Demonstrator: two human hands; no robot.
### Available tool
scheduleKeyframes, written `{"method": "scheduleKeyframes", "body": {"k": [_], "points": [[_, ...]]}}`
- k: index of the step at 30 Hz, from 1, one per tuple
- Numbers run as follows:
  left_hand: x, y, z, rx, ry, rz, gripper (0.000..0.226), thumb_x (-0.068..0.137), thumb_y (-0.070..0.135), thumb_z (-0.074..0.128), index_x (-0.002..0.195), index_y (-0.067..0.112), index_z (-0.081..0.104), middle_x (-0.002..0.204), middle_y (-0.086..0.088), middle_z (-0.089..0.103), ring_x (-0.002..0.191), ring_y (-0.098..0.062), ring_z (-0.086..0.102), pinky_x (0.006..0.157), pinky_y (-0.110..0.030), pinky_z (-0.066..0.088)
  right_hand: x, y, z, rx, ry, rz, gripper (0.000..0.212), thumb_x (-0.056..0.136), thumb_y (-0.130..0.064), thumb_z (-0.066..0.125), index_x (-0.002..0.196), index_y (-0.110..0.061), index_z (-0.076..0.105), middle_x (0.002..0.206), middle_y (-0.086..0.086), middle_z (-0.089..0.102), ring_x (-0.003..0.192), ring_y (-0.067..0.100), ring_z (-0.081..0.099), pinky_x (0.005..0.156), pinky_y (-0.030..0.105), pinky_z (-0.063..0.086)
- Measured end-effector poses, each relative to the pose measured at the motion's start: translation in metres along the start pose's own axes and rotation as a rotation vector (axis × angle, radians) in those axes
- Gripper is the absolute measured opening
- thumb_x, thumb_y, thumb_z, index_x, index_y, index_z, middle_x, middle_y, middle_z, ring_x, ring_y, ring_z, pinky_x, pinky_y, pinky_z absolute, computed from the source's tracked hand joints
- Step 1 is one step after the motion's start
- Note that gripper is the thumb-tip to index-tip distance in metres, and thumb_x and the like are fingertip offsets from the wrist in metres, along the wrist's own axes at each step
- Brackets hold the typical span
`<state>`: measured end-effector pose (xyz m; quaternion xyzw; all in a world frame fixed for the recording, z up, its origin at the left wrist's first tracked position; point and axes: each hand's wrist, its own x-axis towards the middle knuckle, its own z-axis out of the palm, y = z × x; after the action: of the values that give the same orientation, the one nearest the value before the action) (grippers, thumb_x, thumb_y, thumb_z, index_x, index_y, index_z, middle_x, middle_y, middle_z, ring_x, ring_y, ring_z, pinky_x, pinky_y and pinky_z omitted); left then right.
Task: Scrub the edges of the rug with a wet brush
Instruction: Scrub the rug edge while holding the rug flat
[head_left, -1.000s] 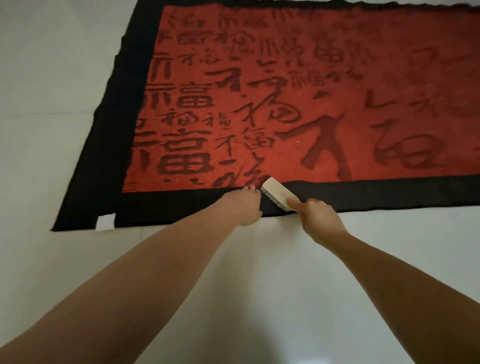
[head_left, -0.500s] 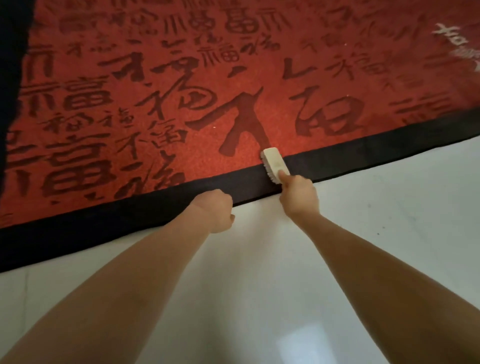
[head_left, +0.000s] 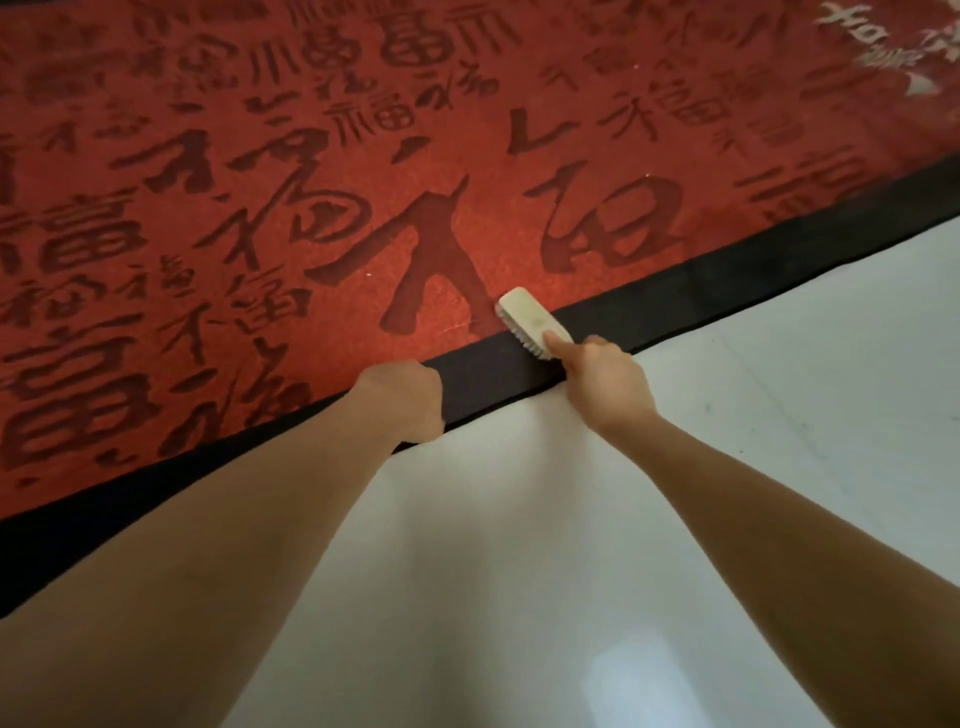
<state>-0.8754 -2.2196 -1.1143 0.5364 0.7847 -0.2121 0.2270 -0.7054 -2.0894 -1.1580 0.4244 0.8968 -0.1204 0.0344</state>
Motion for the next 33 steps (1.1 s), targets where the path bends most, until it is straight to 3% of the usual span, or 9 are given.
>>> {"method": "scheduleKeyframes", "body": {"k": [3,7,9,14,19,22,25,30,33], "points": [[0.025,0.024,-0.02,-0.038,0.137,0.05,0.046,0.101,0.035,0.045,0.141,0.012,0.045,0.144,-0.014,0.044,0.129,-0.031,0.047,0.099,-0.038,0.042,0.017,0.041,-0.014,-0.001,0.106,0.152,0.055,0.095,-0.005,0.039,0.143,-0.031,0.043,0.111,0.015,0.054,0.098,0.036,0.058,0.077,0.038,0.043],[0.056,0.071,-0.025,-0.089,-0.128,0.259,0.066,0.104,0.044,0.034,0.158,0.024,0.001,0.164,-0.005,-0.012,0.15,-0.033,-0.005,0.12,-0.051,0.014,0.04,0.085,-0.022,0.092,0.202,0.477,0.046,0.092,-0.003,0.038,0.134,-0.017,0.05,0.116,0.019,0.055,0.102,0.039,0.057,0.083,0.04,0.045],[0.064,0.083,-0.021,-0.065,-0.107,0.273,0.063,0.105,0.042,0.033,0.158,0.022,0.004,0.164,-0.009,-0.01,0.15,-0.038,-0.001,0.12,-0.05,0.016,0.037,0.081,-0.019,0.151,0.212,0.536,0.041,0.092,-0.002,0.038,0.13,-0.013,0.051,0.115,0.019,0.053,0.1,0.039,0.057,0.082,0.041,0.045],[0.07,0.078,-0.025,-0.006,0.017,0.308,0.051,0.106,0.03,0.035,0.155,0.018,0.026,0.162,-0.017,0.011,0.145,-0.034,0.026,0.116,-0.037,0.026,0.014,0.058,-0.004,-0.001,0.08,0.029,0.057,0.093,-0.003,0.038,0.144,-0.028,0.038,0.095,0.007,0.038,0.079,0.031,0.052,0.067,0.037,0.037],[0.068,0.08,-0.014,0.017,0.002,0.295,0.056,0.106,0.032,0.032,0.157,0.018,0.013,0.163,-0.015,0.001,0.147,-0.039,0.015,0.118,-0.043,0.023,0.03,0.116,-0.036,0.03,0.175,0.548,0.043,0.091,-0.002,0.034,0.129,-0.01,0.053,0.114,0.02,0.058,0.103,0.041,0.058,0.085,0.043,0.046],[0.063,0.074,-0.011,-0.006,0.005,0.308,0.055,0.107,0.028,0.031,0.157,0.018,0.012,0.164,-0.013,0.0,0.148,-0.04,0.01,0.117,-0.046,0.024,-0.003,0.068,-0.016,0.134,0.126,0.338,0.04,0.096,-0.005,0.034,0.133,-0.013,0.047,0.111,0.017,0.055,0.096,0.04,0.058,0.08,0.042,0.044],[0.059,0.064,-0.003,-0.013,0.074,0.306,0.053,0.106,0.024,0.031,0.156,0.012,0.018,0.163,-0.012,0.008,0.148,-0.035,0.017,0.116,-0.044,0.027,-0.038,0.049,-0.002,0.049,0.036,0.002,0.056,0.097,-0.009,0.036,0.146,-0.034,0.031,0.095,0.006,0.042,0.076,0.031,0.053,0.067,0.037,0.04],[0.032,0.038,0.024,-0.06,0.082,0.183,0.058,0.106,0.029,0.034,0.155,0.007,0.014,0.163,-0.014,0.006,0.148,-0.035,0.013,0.116,-0.048,0.028,-0.026,0.065,-0.02,0.017,0.119,0.432,0.053,0.091,0.001,0.033,0.138,-0.021,0.044,0.102,0.014,0.05,0.086,0.036,0.057,0.077,0.042,0.045],[0.013,0.01,0.038,-0.1,0.017,0.109,0.059,0.106,0.033,0.032,0.156,0.009,0.011,0.163,-0.013,0.001,0.149,-0.038,0.008,0.117,-0.051,0.025,-0.071,-0.019,0.009,0.099,-0.002,0.151,0.06,0.089,0.003,0.033,0.142,-0.025,0.034,0.094,0.007,0.038,0.071,0.03,0.049,0.068,0.039,0.042]]}}
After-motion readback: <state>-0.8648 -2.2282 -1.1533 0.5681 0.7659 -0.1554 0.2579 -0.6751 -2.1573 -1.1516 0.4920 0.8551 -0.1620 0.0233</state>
